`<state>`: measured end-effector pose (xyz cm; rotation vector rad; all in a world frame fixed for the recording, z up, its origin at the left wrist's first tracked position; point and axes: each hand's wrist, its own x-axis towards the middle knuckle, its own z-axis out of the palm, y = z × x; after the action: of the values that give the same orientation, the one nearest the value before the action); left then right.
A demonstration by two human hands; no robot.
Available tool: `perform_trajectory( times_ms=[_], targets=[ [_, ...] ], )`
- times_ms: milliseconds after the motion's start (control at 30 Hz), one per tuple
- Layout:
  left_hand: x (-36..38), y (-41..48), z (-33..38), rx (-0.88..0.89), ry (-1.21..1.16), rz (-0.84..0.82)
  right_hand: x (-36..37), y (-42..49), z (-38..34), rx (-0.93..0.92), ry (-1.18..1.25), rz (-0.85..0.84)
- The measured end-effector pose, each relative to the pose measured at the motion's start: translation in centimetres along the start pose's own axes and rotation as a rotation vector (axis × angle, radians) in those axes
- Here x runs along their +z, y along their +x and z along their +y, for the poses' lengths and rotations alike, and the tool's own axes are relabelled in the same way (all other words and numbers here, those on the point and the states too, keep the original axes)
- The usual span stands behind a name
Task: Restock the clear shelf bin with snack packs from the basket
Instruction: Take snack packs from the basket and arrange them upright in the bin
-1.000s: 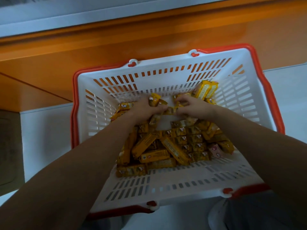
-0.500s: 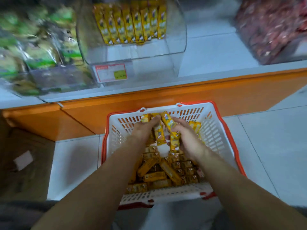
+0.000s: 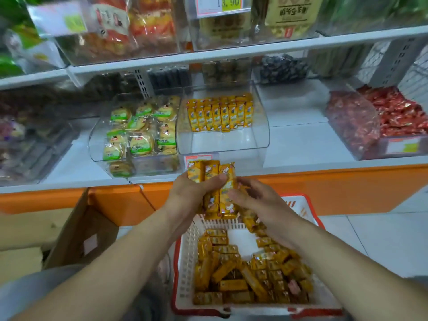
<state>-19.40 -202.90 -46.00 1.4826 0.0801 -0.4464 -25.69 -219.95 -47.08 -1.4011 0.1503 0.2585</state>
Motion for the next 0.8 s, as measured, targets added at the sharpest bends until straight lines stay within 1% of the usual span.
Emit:
perform_trajectory(
  times_ms=[33,67,100,133,200,267,500,567,667,733,800],
  targets=[
    [-0.6,-0.3,0.9,0.008,0.008,0.001,0.5,0.4,-0.4,0.019,0.175,-0.042],
    [-1.2,-0.4,1.7,0.020,0.012,0.004,1.1,0.9,-0.8,0.046,0.326,-0.048],
    [-1.8,-0.5,2.4,0.029,0.021,0.014,1.5,1.5,-1.2,0.058,0.422,-0.028],
    [-2.3,-0.6,3.0,0.043,0.038,0.027,1.7,2.1,-1.5,0.049,0.463,0.002],
    [-3.2,-0.4,3.9,0.074,0.072,0.054,1.7,3.1,-2.1,0.007,0.454,0.027],
    [-3.7,0.2,4.5,0.099,0.084,0.063,1.4,3.8,-2.7,-0.036,0.435,0.014],
    [-4.5,2.9,6.3,0.213,0.166,0.032,0.7,5.1,-3.7,-0.104,0.521,0.004],
    [-5.3,3.1,6.3,0.220,0.192,0.060,1.0,5.5,-4.1,-0.115,0.441,0.061],
    [-6.6,3.6,6.9,0.245,0.169,0.103,1.4,6.9,-5.4,-0.181,0.162,0.151],
    [-7.5,4.1,7.5,0.276,0.203,0.163,1.4,9.1,-6.8,-0.237,0.051,0.237],
    [-8.4,4.7,8.0,0.314,0.284,0.247,1.7,12.5,-8.3,-0.316,-0.090,0.325]
  ],
)
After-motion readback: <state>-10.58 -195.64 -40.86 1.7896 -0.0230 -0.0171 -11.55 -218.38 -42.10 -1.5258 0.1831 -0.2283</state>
